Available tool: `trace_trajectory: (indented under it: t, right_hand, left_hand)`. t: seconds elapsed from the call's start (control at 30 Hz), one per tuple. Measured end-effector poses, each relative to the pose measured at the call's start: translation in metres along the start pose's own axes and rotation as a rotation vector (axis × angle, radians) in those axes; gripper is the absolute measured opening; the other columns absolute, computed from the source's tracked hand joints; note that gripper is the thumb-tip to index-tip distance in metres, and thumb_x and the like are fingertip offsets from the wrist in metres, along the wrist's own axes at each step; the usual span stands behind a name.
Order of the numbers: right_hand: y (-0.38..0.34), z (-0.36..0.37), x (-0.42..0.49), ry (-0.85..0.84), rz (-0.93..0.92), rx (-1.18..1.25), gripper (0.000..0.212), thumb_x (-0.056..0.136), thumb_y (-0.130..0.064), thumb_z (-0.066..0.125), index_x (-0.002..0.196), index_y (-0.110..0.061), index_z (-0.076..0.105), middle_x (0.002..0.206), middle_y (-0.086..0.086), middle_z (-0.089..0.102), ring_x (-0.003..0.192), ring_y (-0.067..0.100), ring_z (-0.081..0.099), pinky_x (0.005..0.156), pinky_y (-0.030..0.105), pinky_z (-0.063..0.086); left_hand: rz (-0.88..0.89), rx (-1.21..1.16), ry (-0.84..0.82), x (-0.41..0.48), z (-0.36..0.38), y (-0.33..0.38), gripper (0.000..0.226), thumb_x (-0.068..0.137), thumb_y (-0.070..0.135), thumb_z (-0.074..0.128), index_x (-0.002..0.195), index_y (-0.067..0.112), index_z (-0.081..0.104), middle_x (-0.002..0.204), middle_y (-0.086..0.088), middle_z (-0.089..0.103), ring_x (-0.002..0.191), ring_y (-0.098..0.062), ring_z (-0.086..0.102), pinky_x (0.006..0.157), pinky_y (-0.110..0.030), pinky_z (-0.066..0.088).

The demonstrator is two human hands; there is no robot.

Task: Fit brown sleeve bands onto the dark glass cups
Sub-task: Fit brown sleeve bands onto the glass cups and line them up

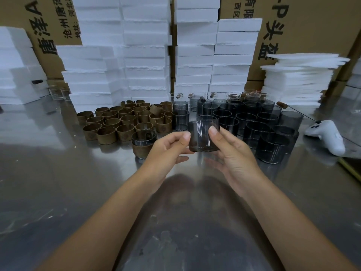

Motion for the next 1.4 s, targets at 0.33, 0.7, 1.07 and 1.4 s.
trace_trajectory:
  t: [0.33, 0.7, 1.07, 1.4]
  right_hand:
    - [0.005, 0.009, -0.001, -0.083, 0.018, -0.076, 0.045, 0.046, -0.059, 0.074, 0.083, -0.034, 0.076, 0.084, -0.010, 0.073, 0.086, 0.004, 0.065, 0.078, 0.028, 0.044]
    - [0.008, 0.001, 0.006, -0.085, 0.144, 0.209, 0.030, 0.054, -0.049, 0.073, 0.074, -0.028, 0.079, 0.082, -0.005, 0.073, 0.071, 0.005, 0.065, 0.067, 0.021, 0.050]
    - [0.009, 0.004, 0.004, -0.089, 0.107, 0.031, 0.052, 0.067, -0.059, 0.059, 0.105, -0.025, 0.070, 0.102, -0.001, 0.075, 0.090, 0.011, 0.071, 0.088, 0.033, 0.048]
    - [0.006, 0.006, -0.001, -0.067, 0.057, -0.055, 0.065, 0.054, -0.052, 0.075, 0.114, -0.028, 0.068, 0.106, 0.002, 0.073, 0.106, 0.017, 0.065, 0.085, 0.032, 0.043]
  left_hand:
    - [-0.014, -0.057, -0.020, -0.002, 0.007, 0.001, 0.054, 0.070, 0.040, 0.065, 0.116, 0.012, 0.061, 0.115, -0.010, 0.067, 0.103, -0.015, 0.067, 0.090, -0.036, 0.055]
    - [-0.028, -0.329, -0.162, -0.003, 0.008, 0.004, 0.039, 0.074, 0.044, 0.068, 0.103, 0.018, 0.072, 0.109, -0.008, 0.072, 0.098, -0.017, 0.069, 0.080, -0.023, 0.055]
    - [-0.034, -0.169, -0.014, 0.000, -0.001, 0.001, 0.059, 0.072, 0.046, 0.064, 0.123, 0.015, 0.061, 0.113, -0.005, 0.071, 0.106, -0.016, 0.065, 0.078, -0.023, 0.050]
    - [0.002, -0.128, -0.084, -0.002, 0.006, 0.001, 0.046, 0.071, 0.038, 0.068, 0.112, 0.017, 0.065, 0.104, 0.001, 0.073, 0.101, -0.013, 0.067, 0.085, -0.026, 0.055]
Point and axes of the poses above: each hand's wrist, its own x-axis towards the middle knuckle, its own z-axis out of the palm, y = z × x, the point moved 6 cm from there along x, towards the middle knuckle
